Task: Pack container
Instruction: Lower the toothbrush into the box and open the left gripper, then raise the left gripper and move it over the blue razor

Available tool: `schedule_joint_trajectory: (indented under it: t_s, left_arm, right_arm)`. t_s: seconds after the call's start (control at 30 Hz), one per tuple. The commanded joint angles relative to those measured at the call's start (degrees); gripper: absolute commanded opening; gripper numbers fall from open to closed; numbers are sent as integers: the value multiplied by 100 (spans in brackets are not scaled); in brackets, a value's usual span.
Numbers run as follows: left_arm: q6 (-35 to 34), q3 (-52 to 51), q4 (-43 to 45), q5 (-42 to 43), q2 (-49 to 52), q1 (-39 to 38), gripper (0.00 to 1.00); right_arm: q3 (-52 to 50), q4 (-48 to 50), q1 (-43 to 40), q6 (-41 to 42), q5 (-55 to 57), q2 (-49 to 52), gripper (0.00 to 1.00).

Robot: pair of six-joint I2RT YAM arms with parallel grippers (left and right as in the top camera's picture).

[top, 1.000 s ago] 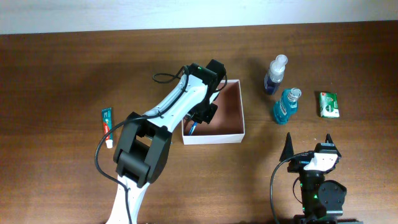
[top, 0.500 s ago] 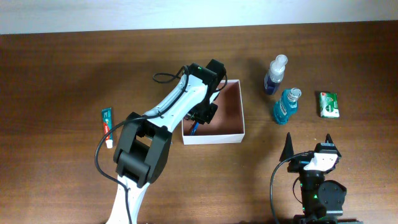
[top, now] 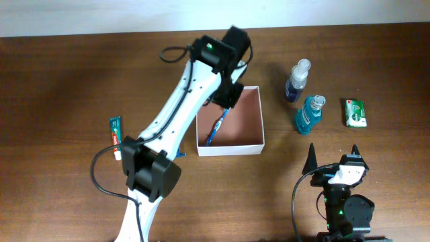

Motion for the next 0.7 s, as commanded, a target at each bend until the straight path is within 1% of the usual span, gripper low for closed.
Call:
schedule_joint_trajectory:
  t_s: [0.0,0.03,0.07,0.13,0.17,0.2,0.37,0.4,0.53,0.57,0.6,0.67]
  left_arm:
    - [59,813,-503,7,-35,20,45]
    - [-48,979,-662,-256,-35,52,56]
    - [-72,986,-662,-308,-76,90,68]
    - [-157,986,-662,-330,-103,205,82]
    - [-160,986,-662,-332,-103,271,95]
    - [-164,986,-662,-334,-103,339,99]
    - [-234,981,-664,-330,-142,981,99]
    - [-339,981,-664,-313,-175,1154,99]
    - [-361,981,-664,586,-343,1888,99]
    - [-330,979,-664,695,-361,1993,99]
    - [-203,977,-662,844,-363,2085,99]
    - [501,925,-662,1355,-363,2245,99]
  right_arm:
    - [-26,-44,39,22,92,-7,98]
    - [-26,-44,39,20,92,-7,98]
    - [-26,-44,39,22,92,-7,98]
    - [-26,-44,39,22,92,-7,98]
    - [-26,-44,39,22,92,-7,98]
    - [-26,-44,39,22,92,-7,98]
    - [-26,-44,39,22,92,-7,99]
    - [-26,-44,39,22,92,-7,98]
    - [-26,-44,39,22,92,-7,98]
    - [-26,-44,39,22,92,-7,98]
    - [-26,-44,39,22,92,-7,99]
    - [-26,-44,39,22,90,-7,98]
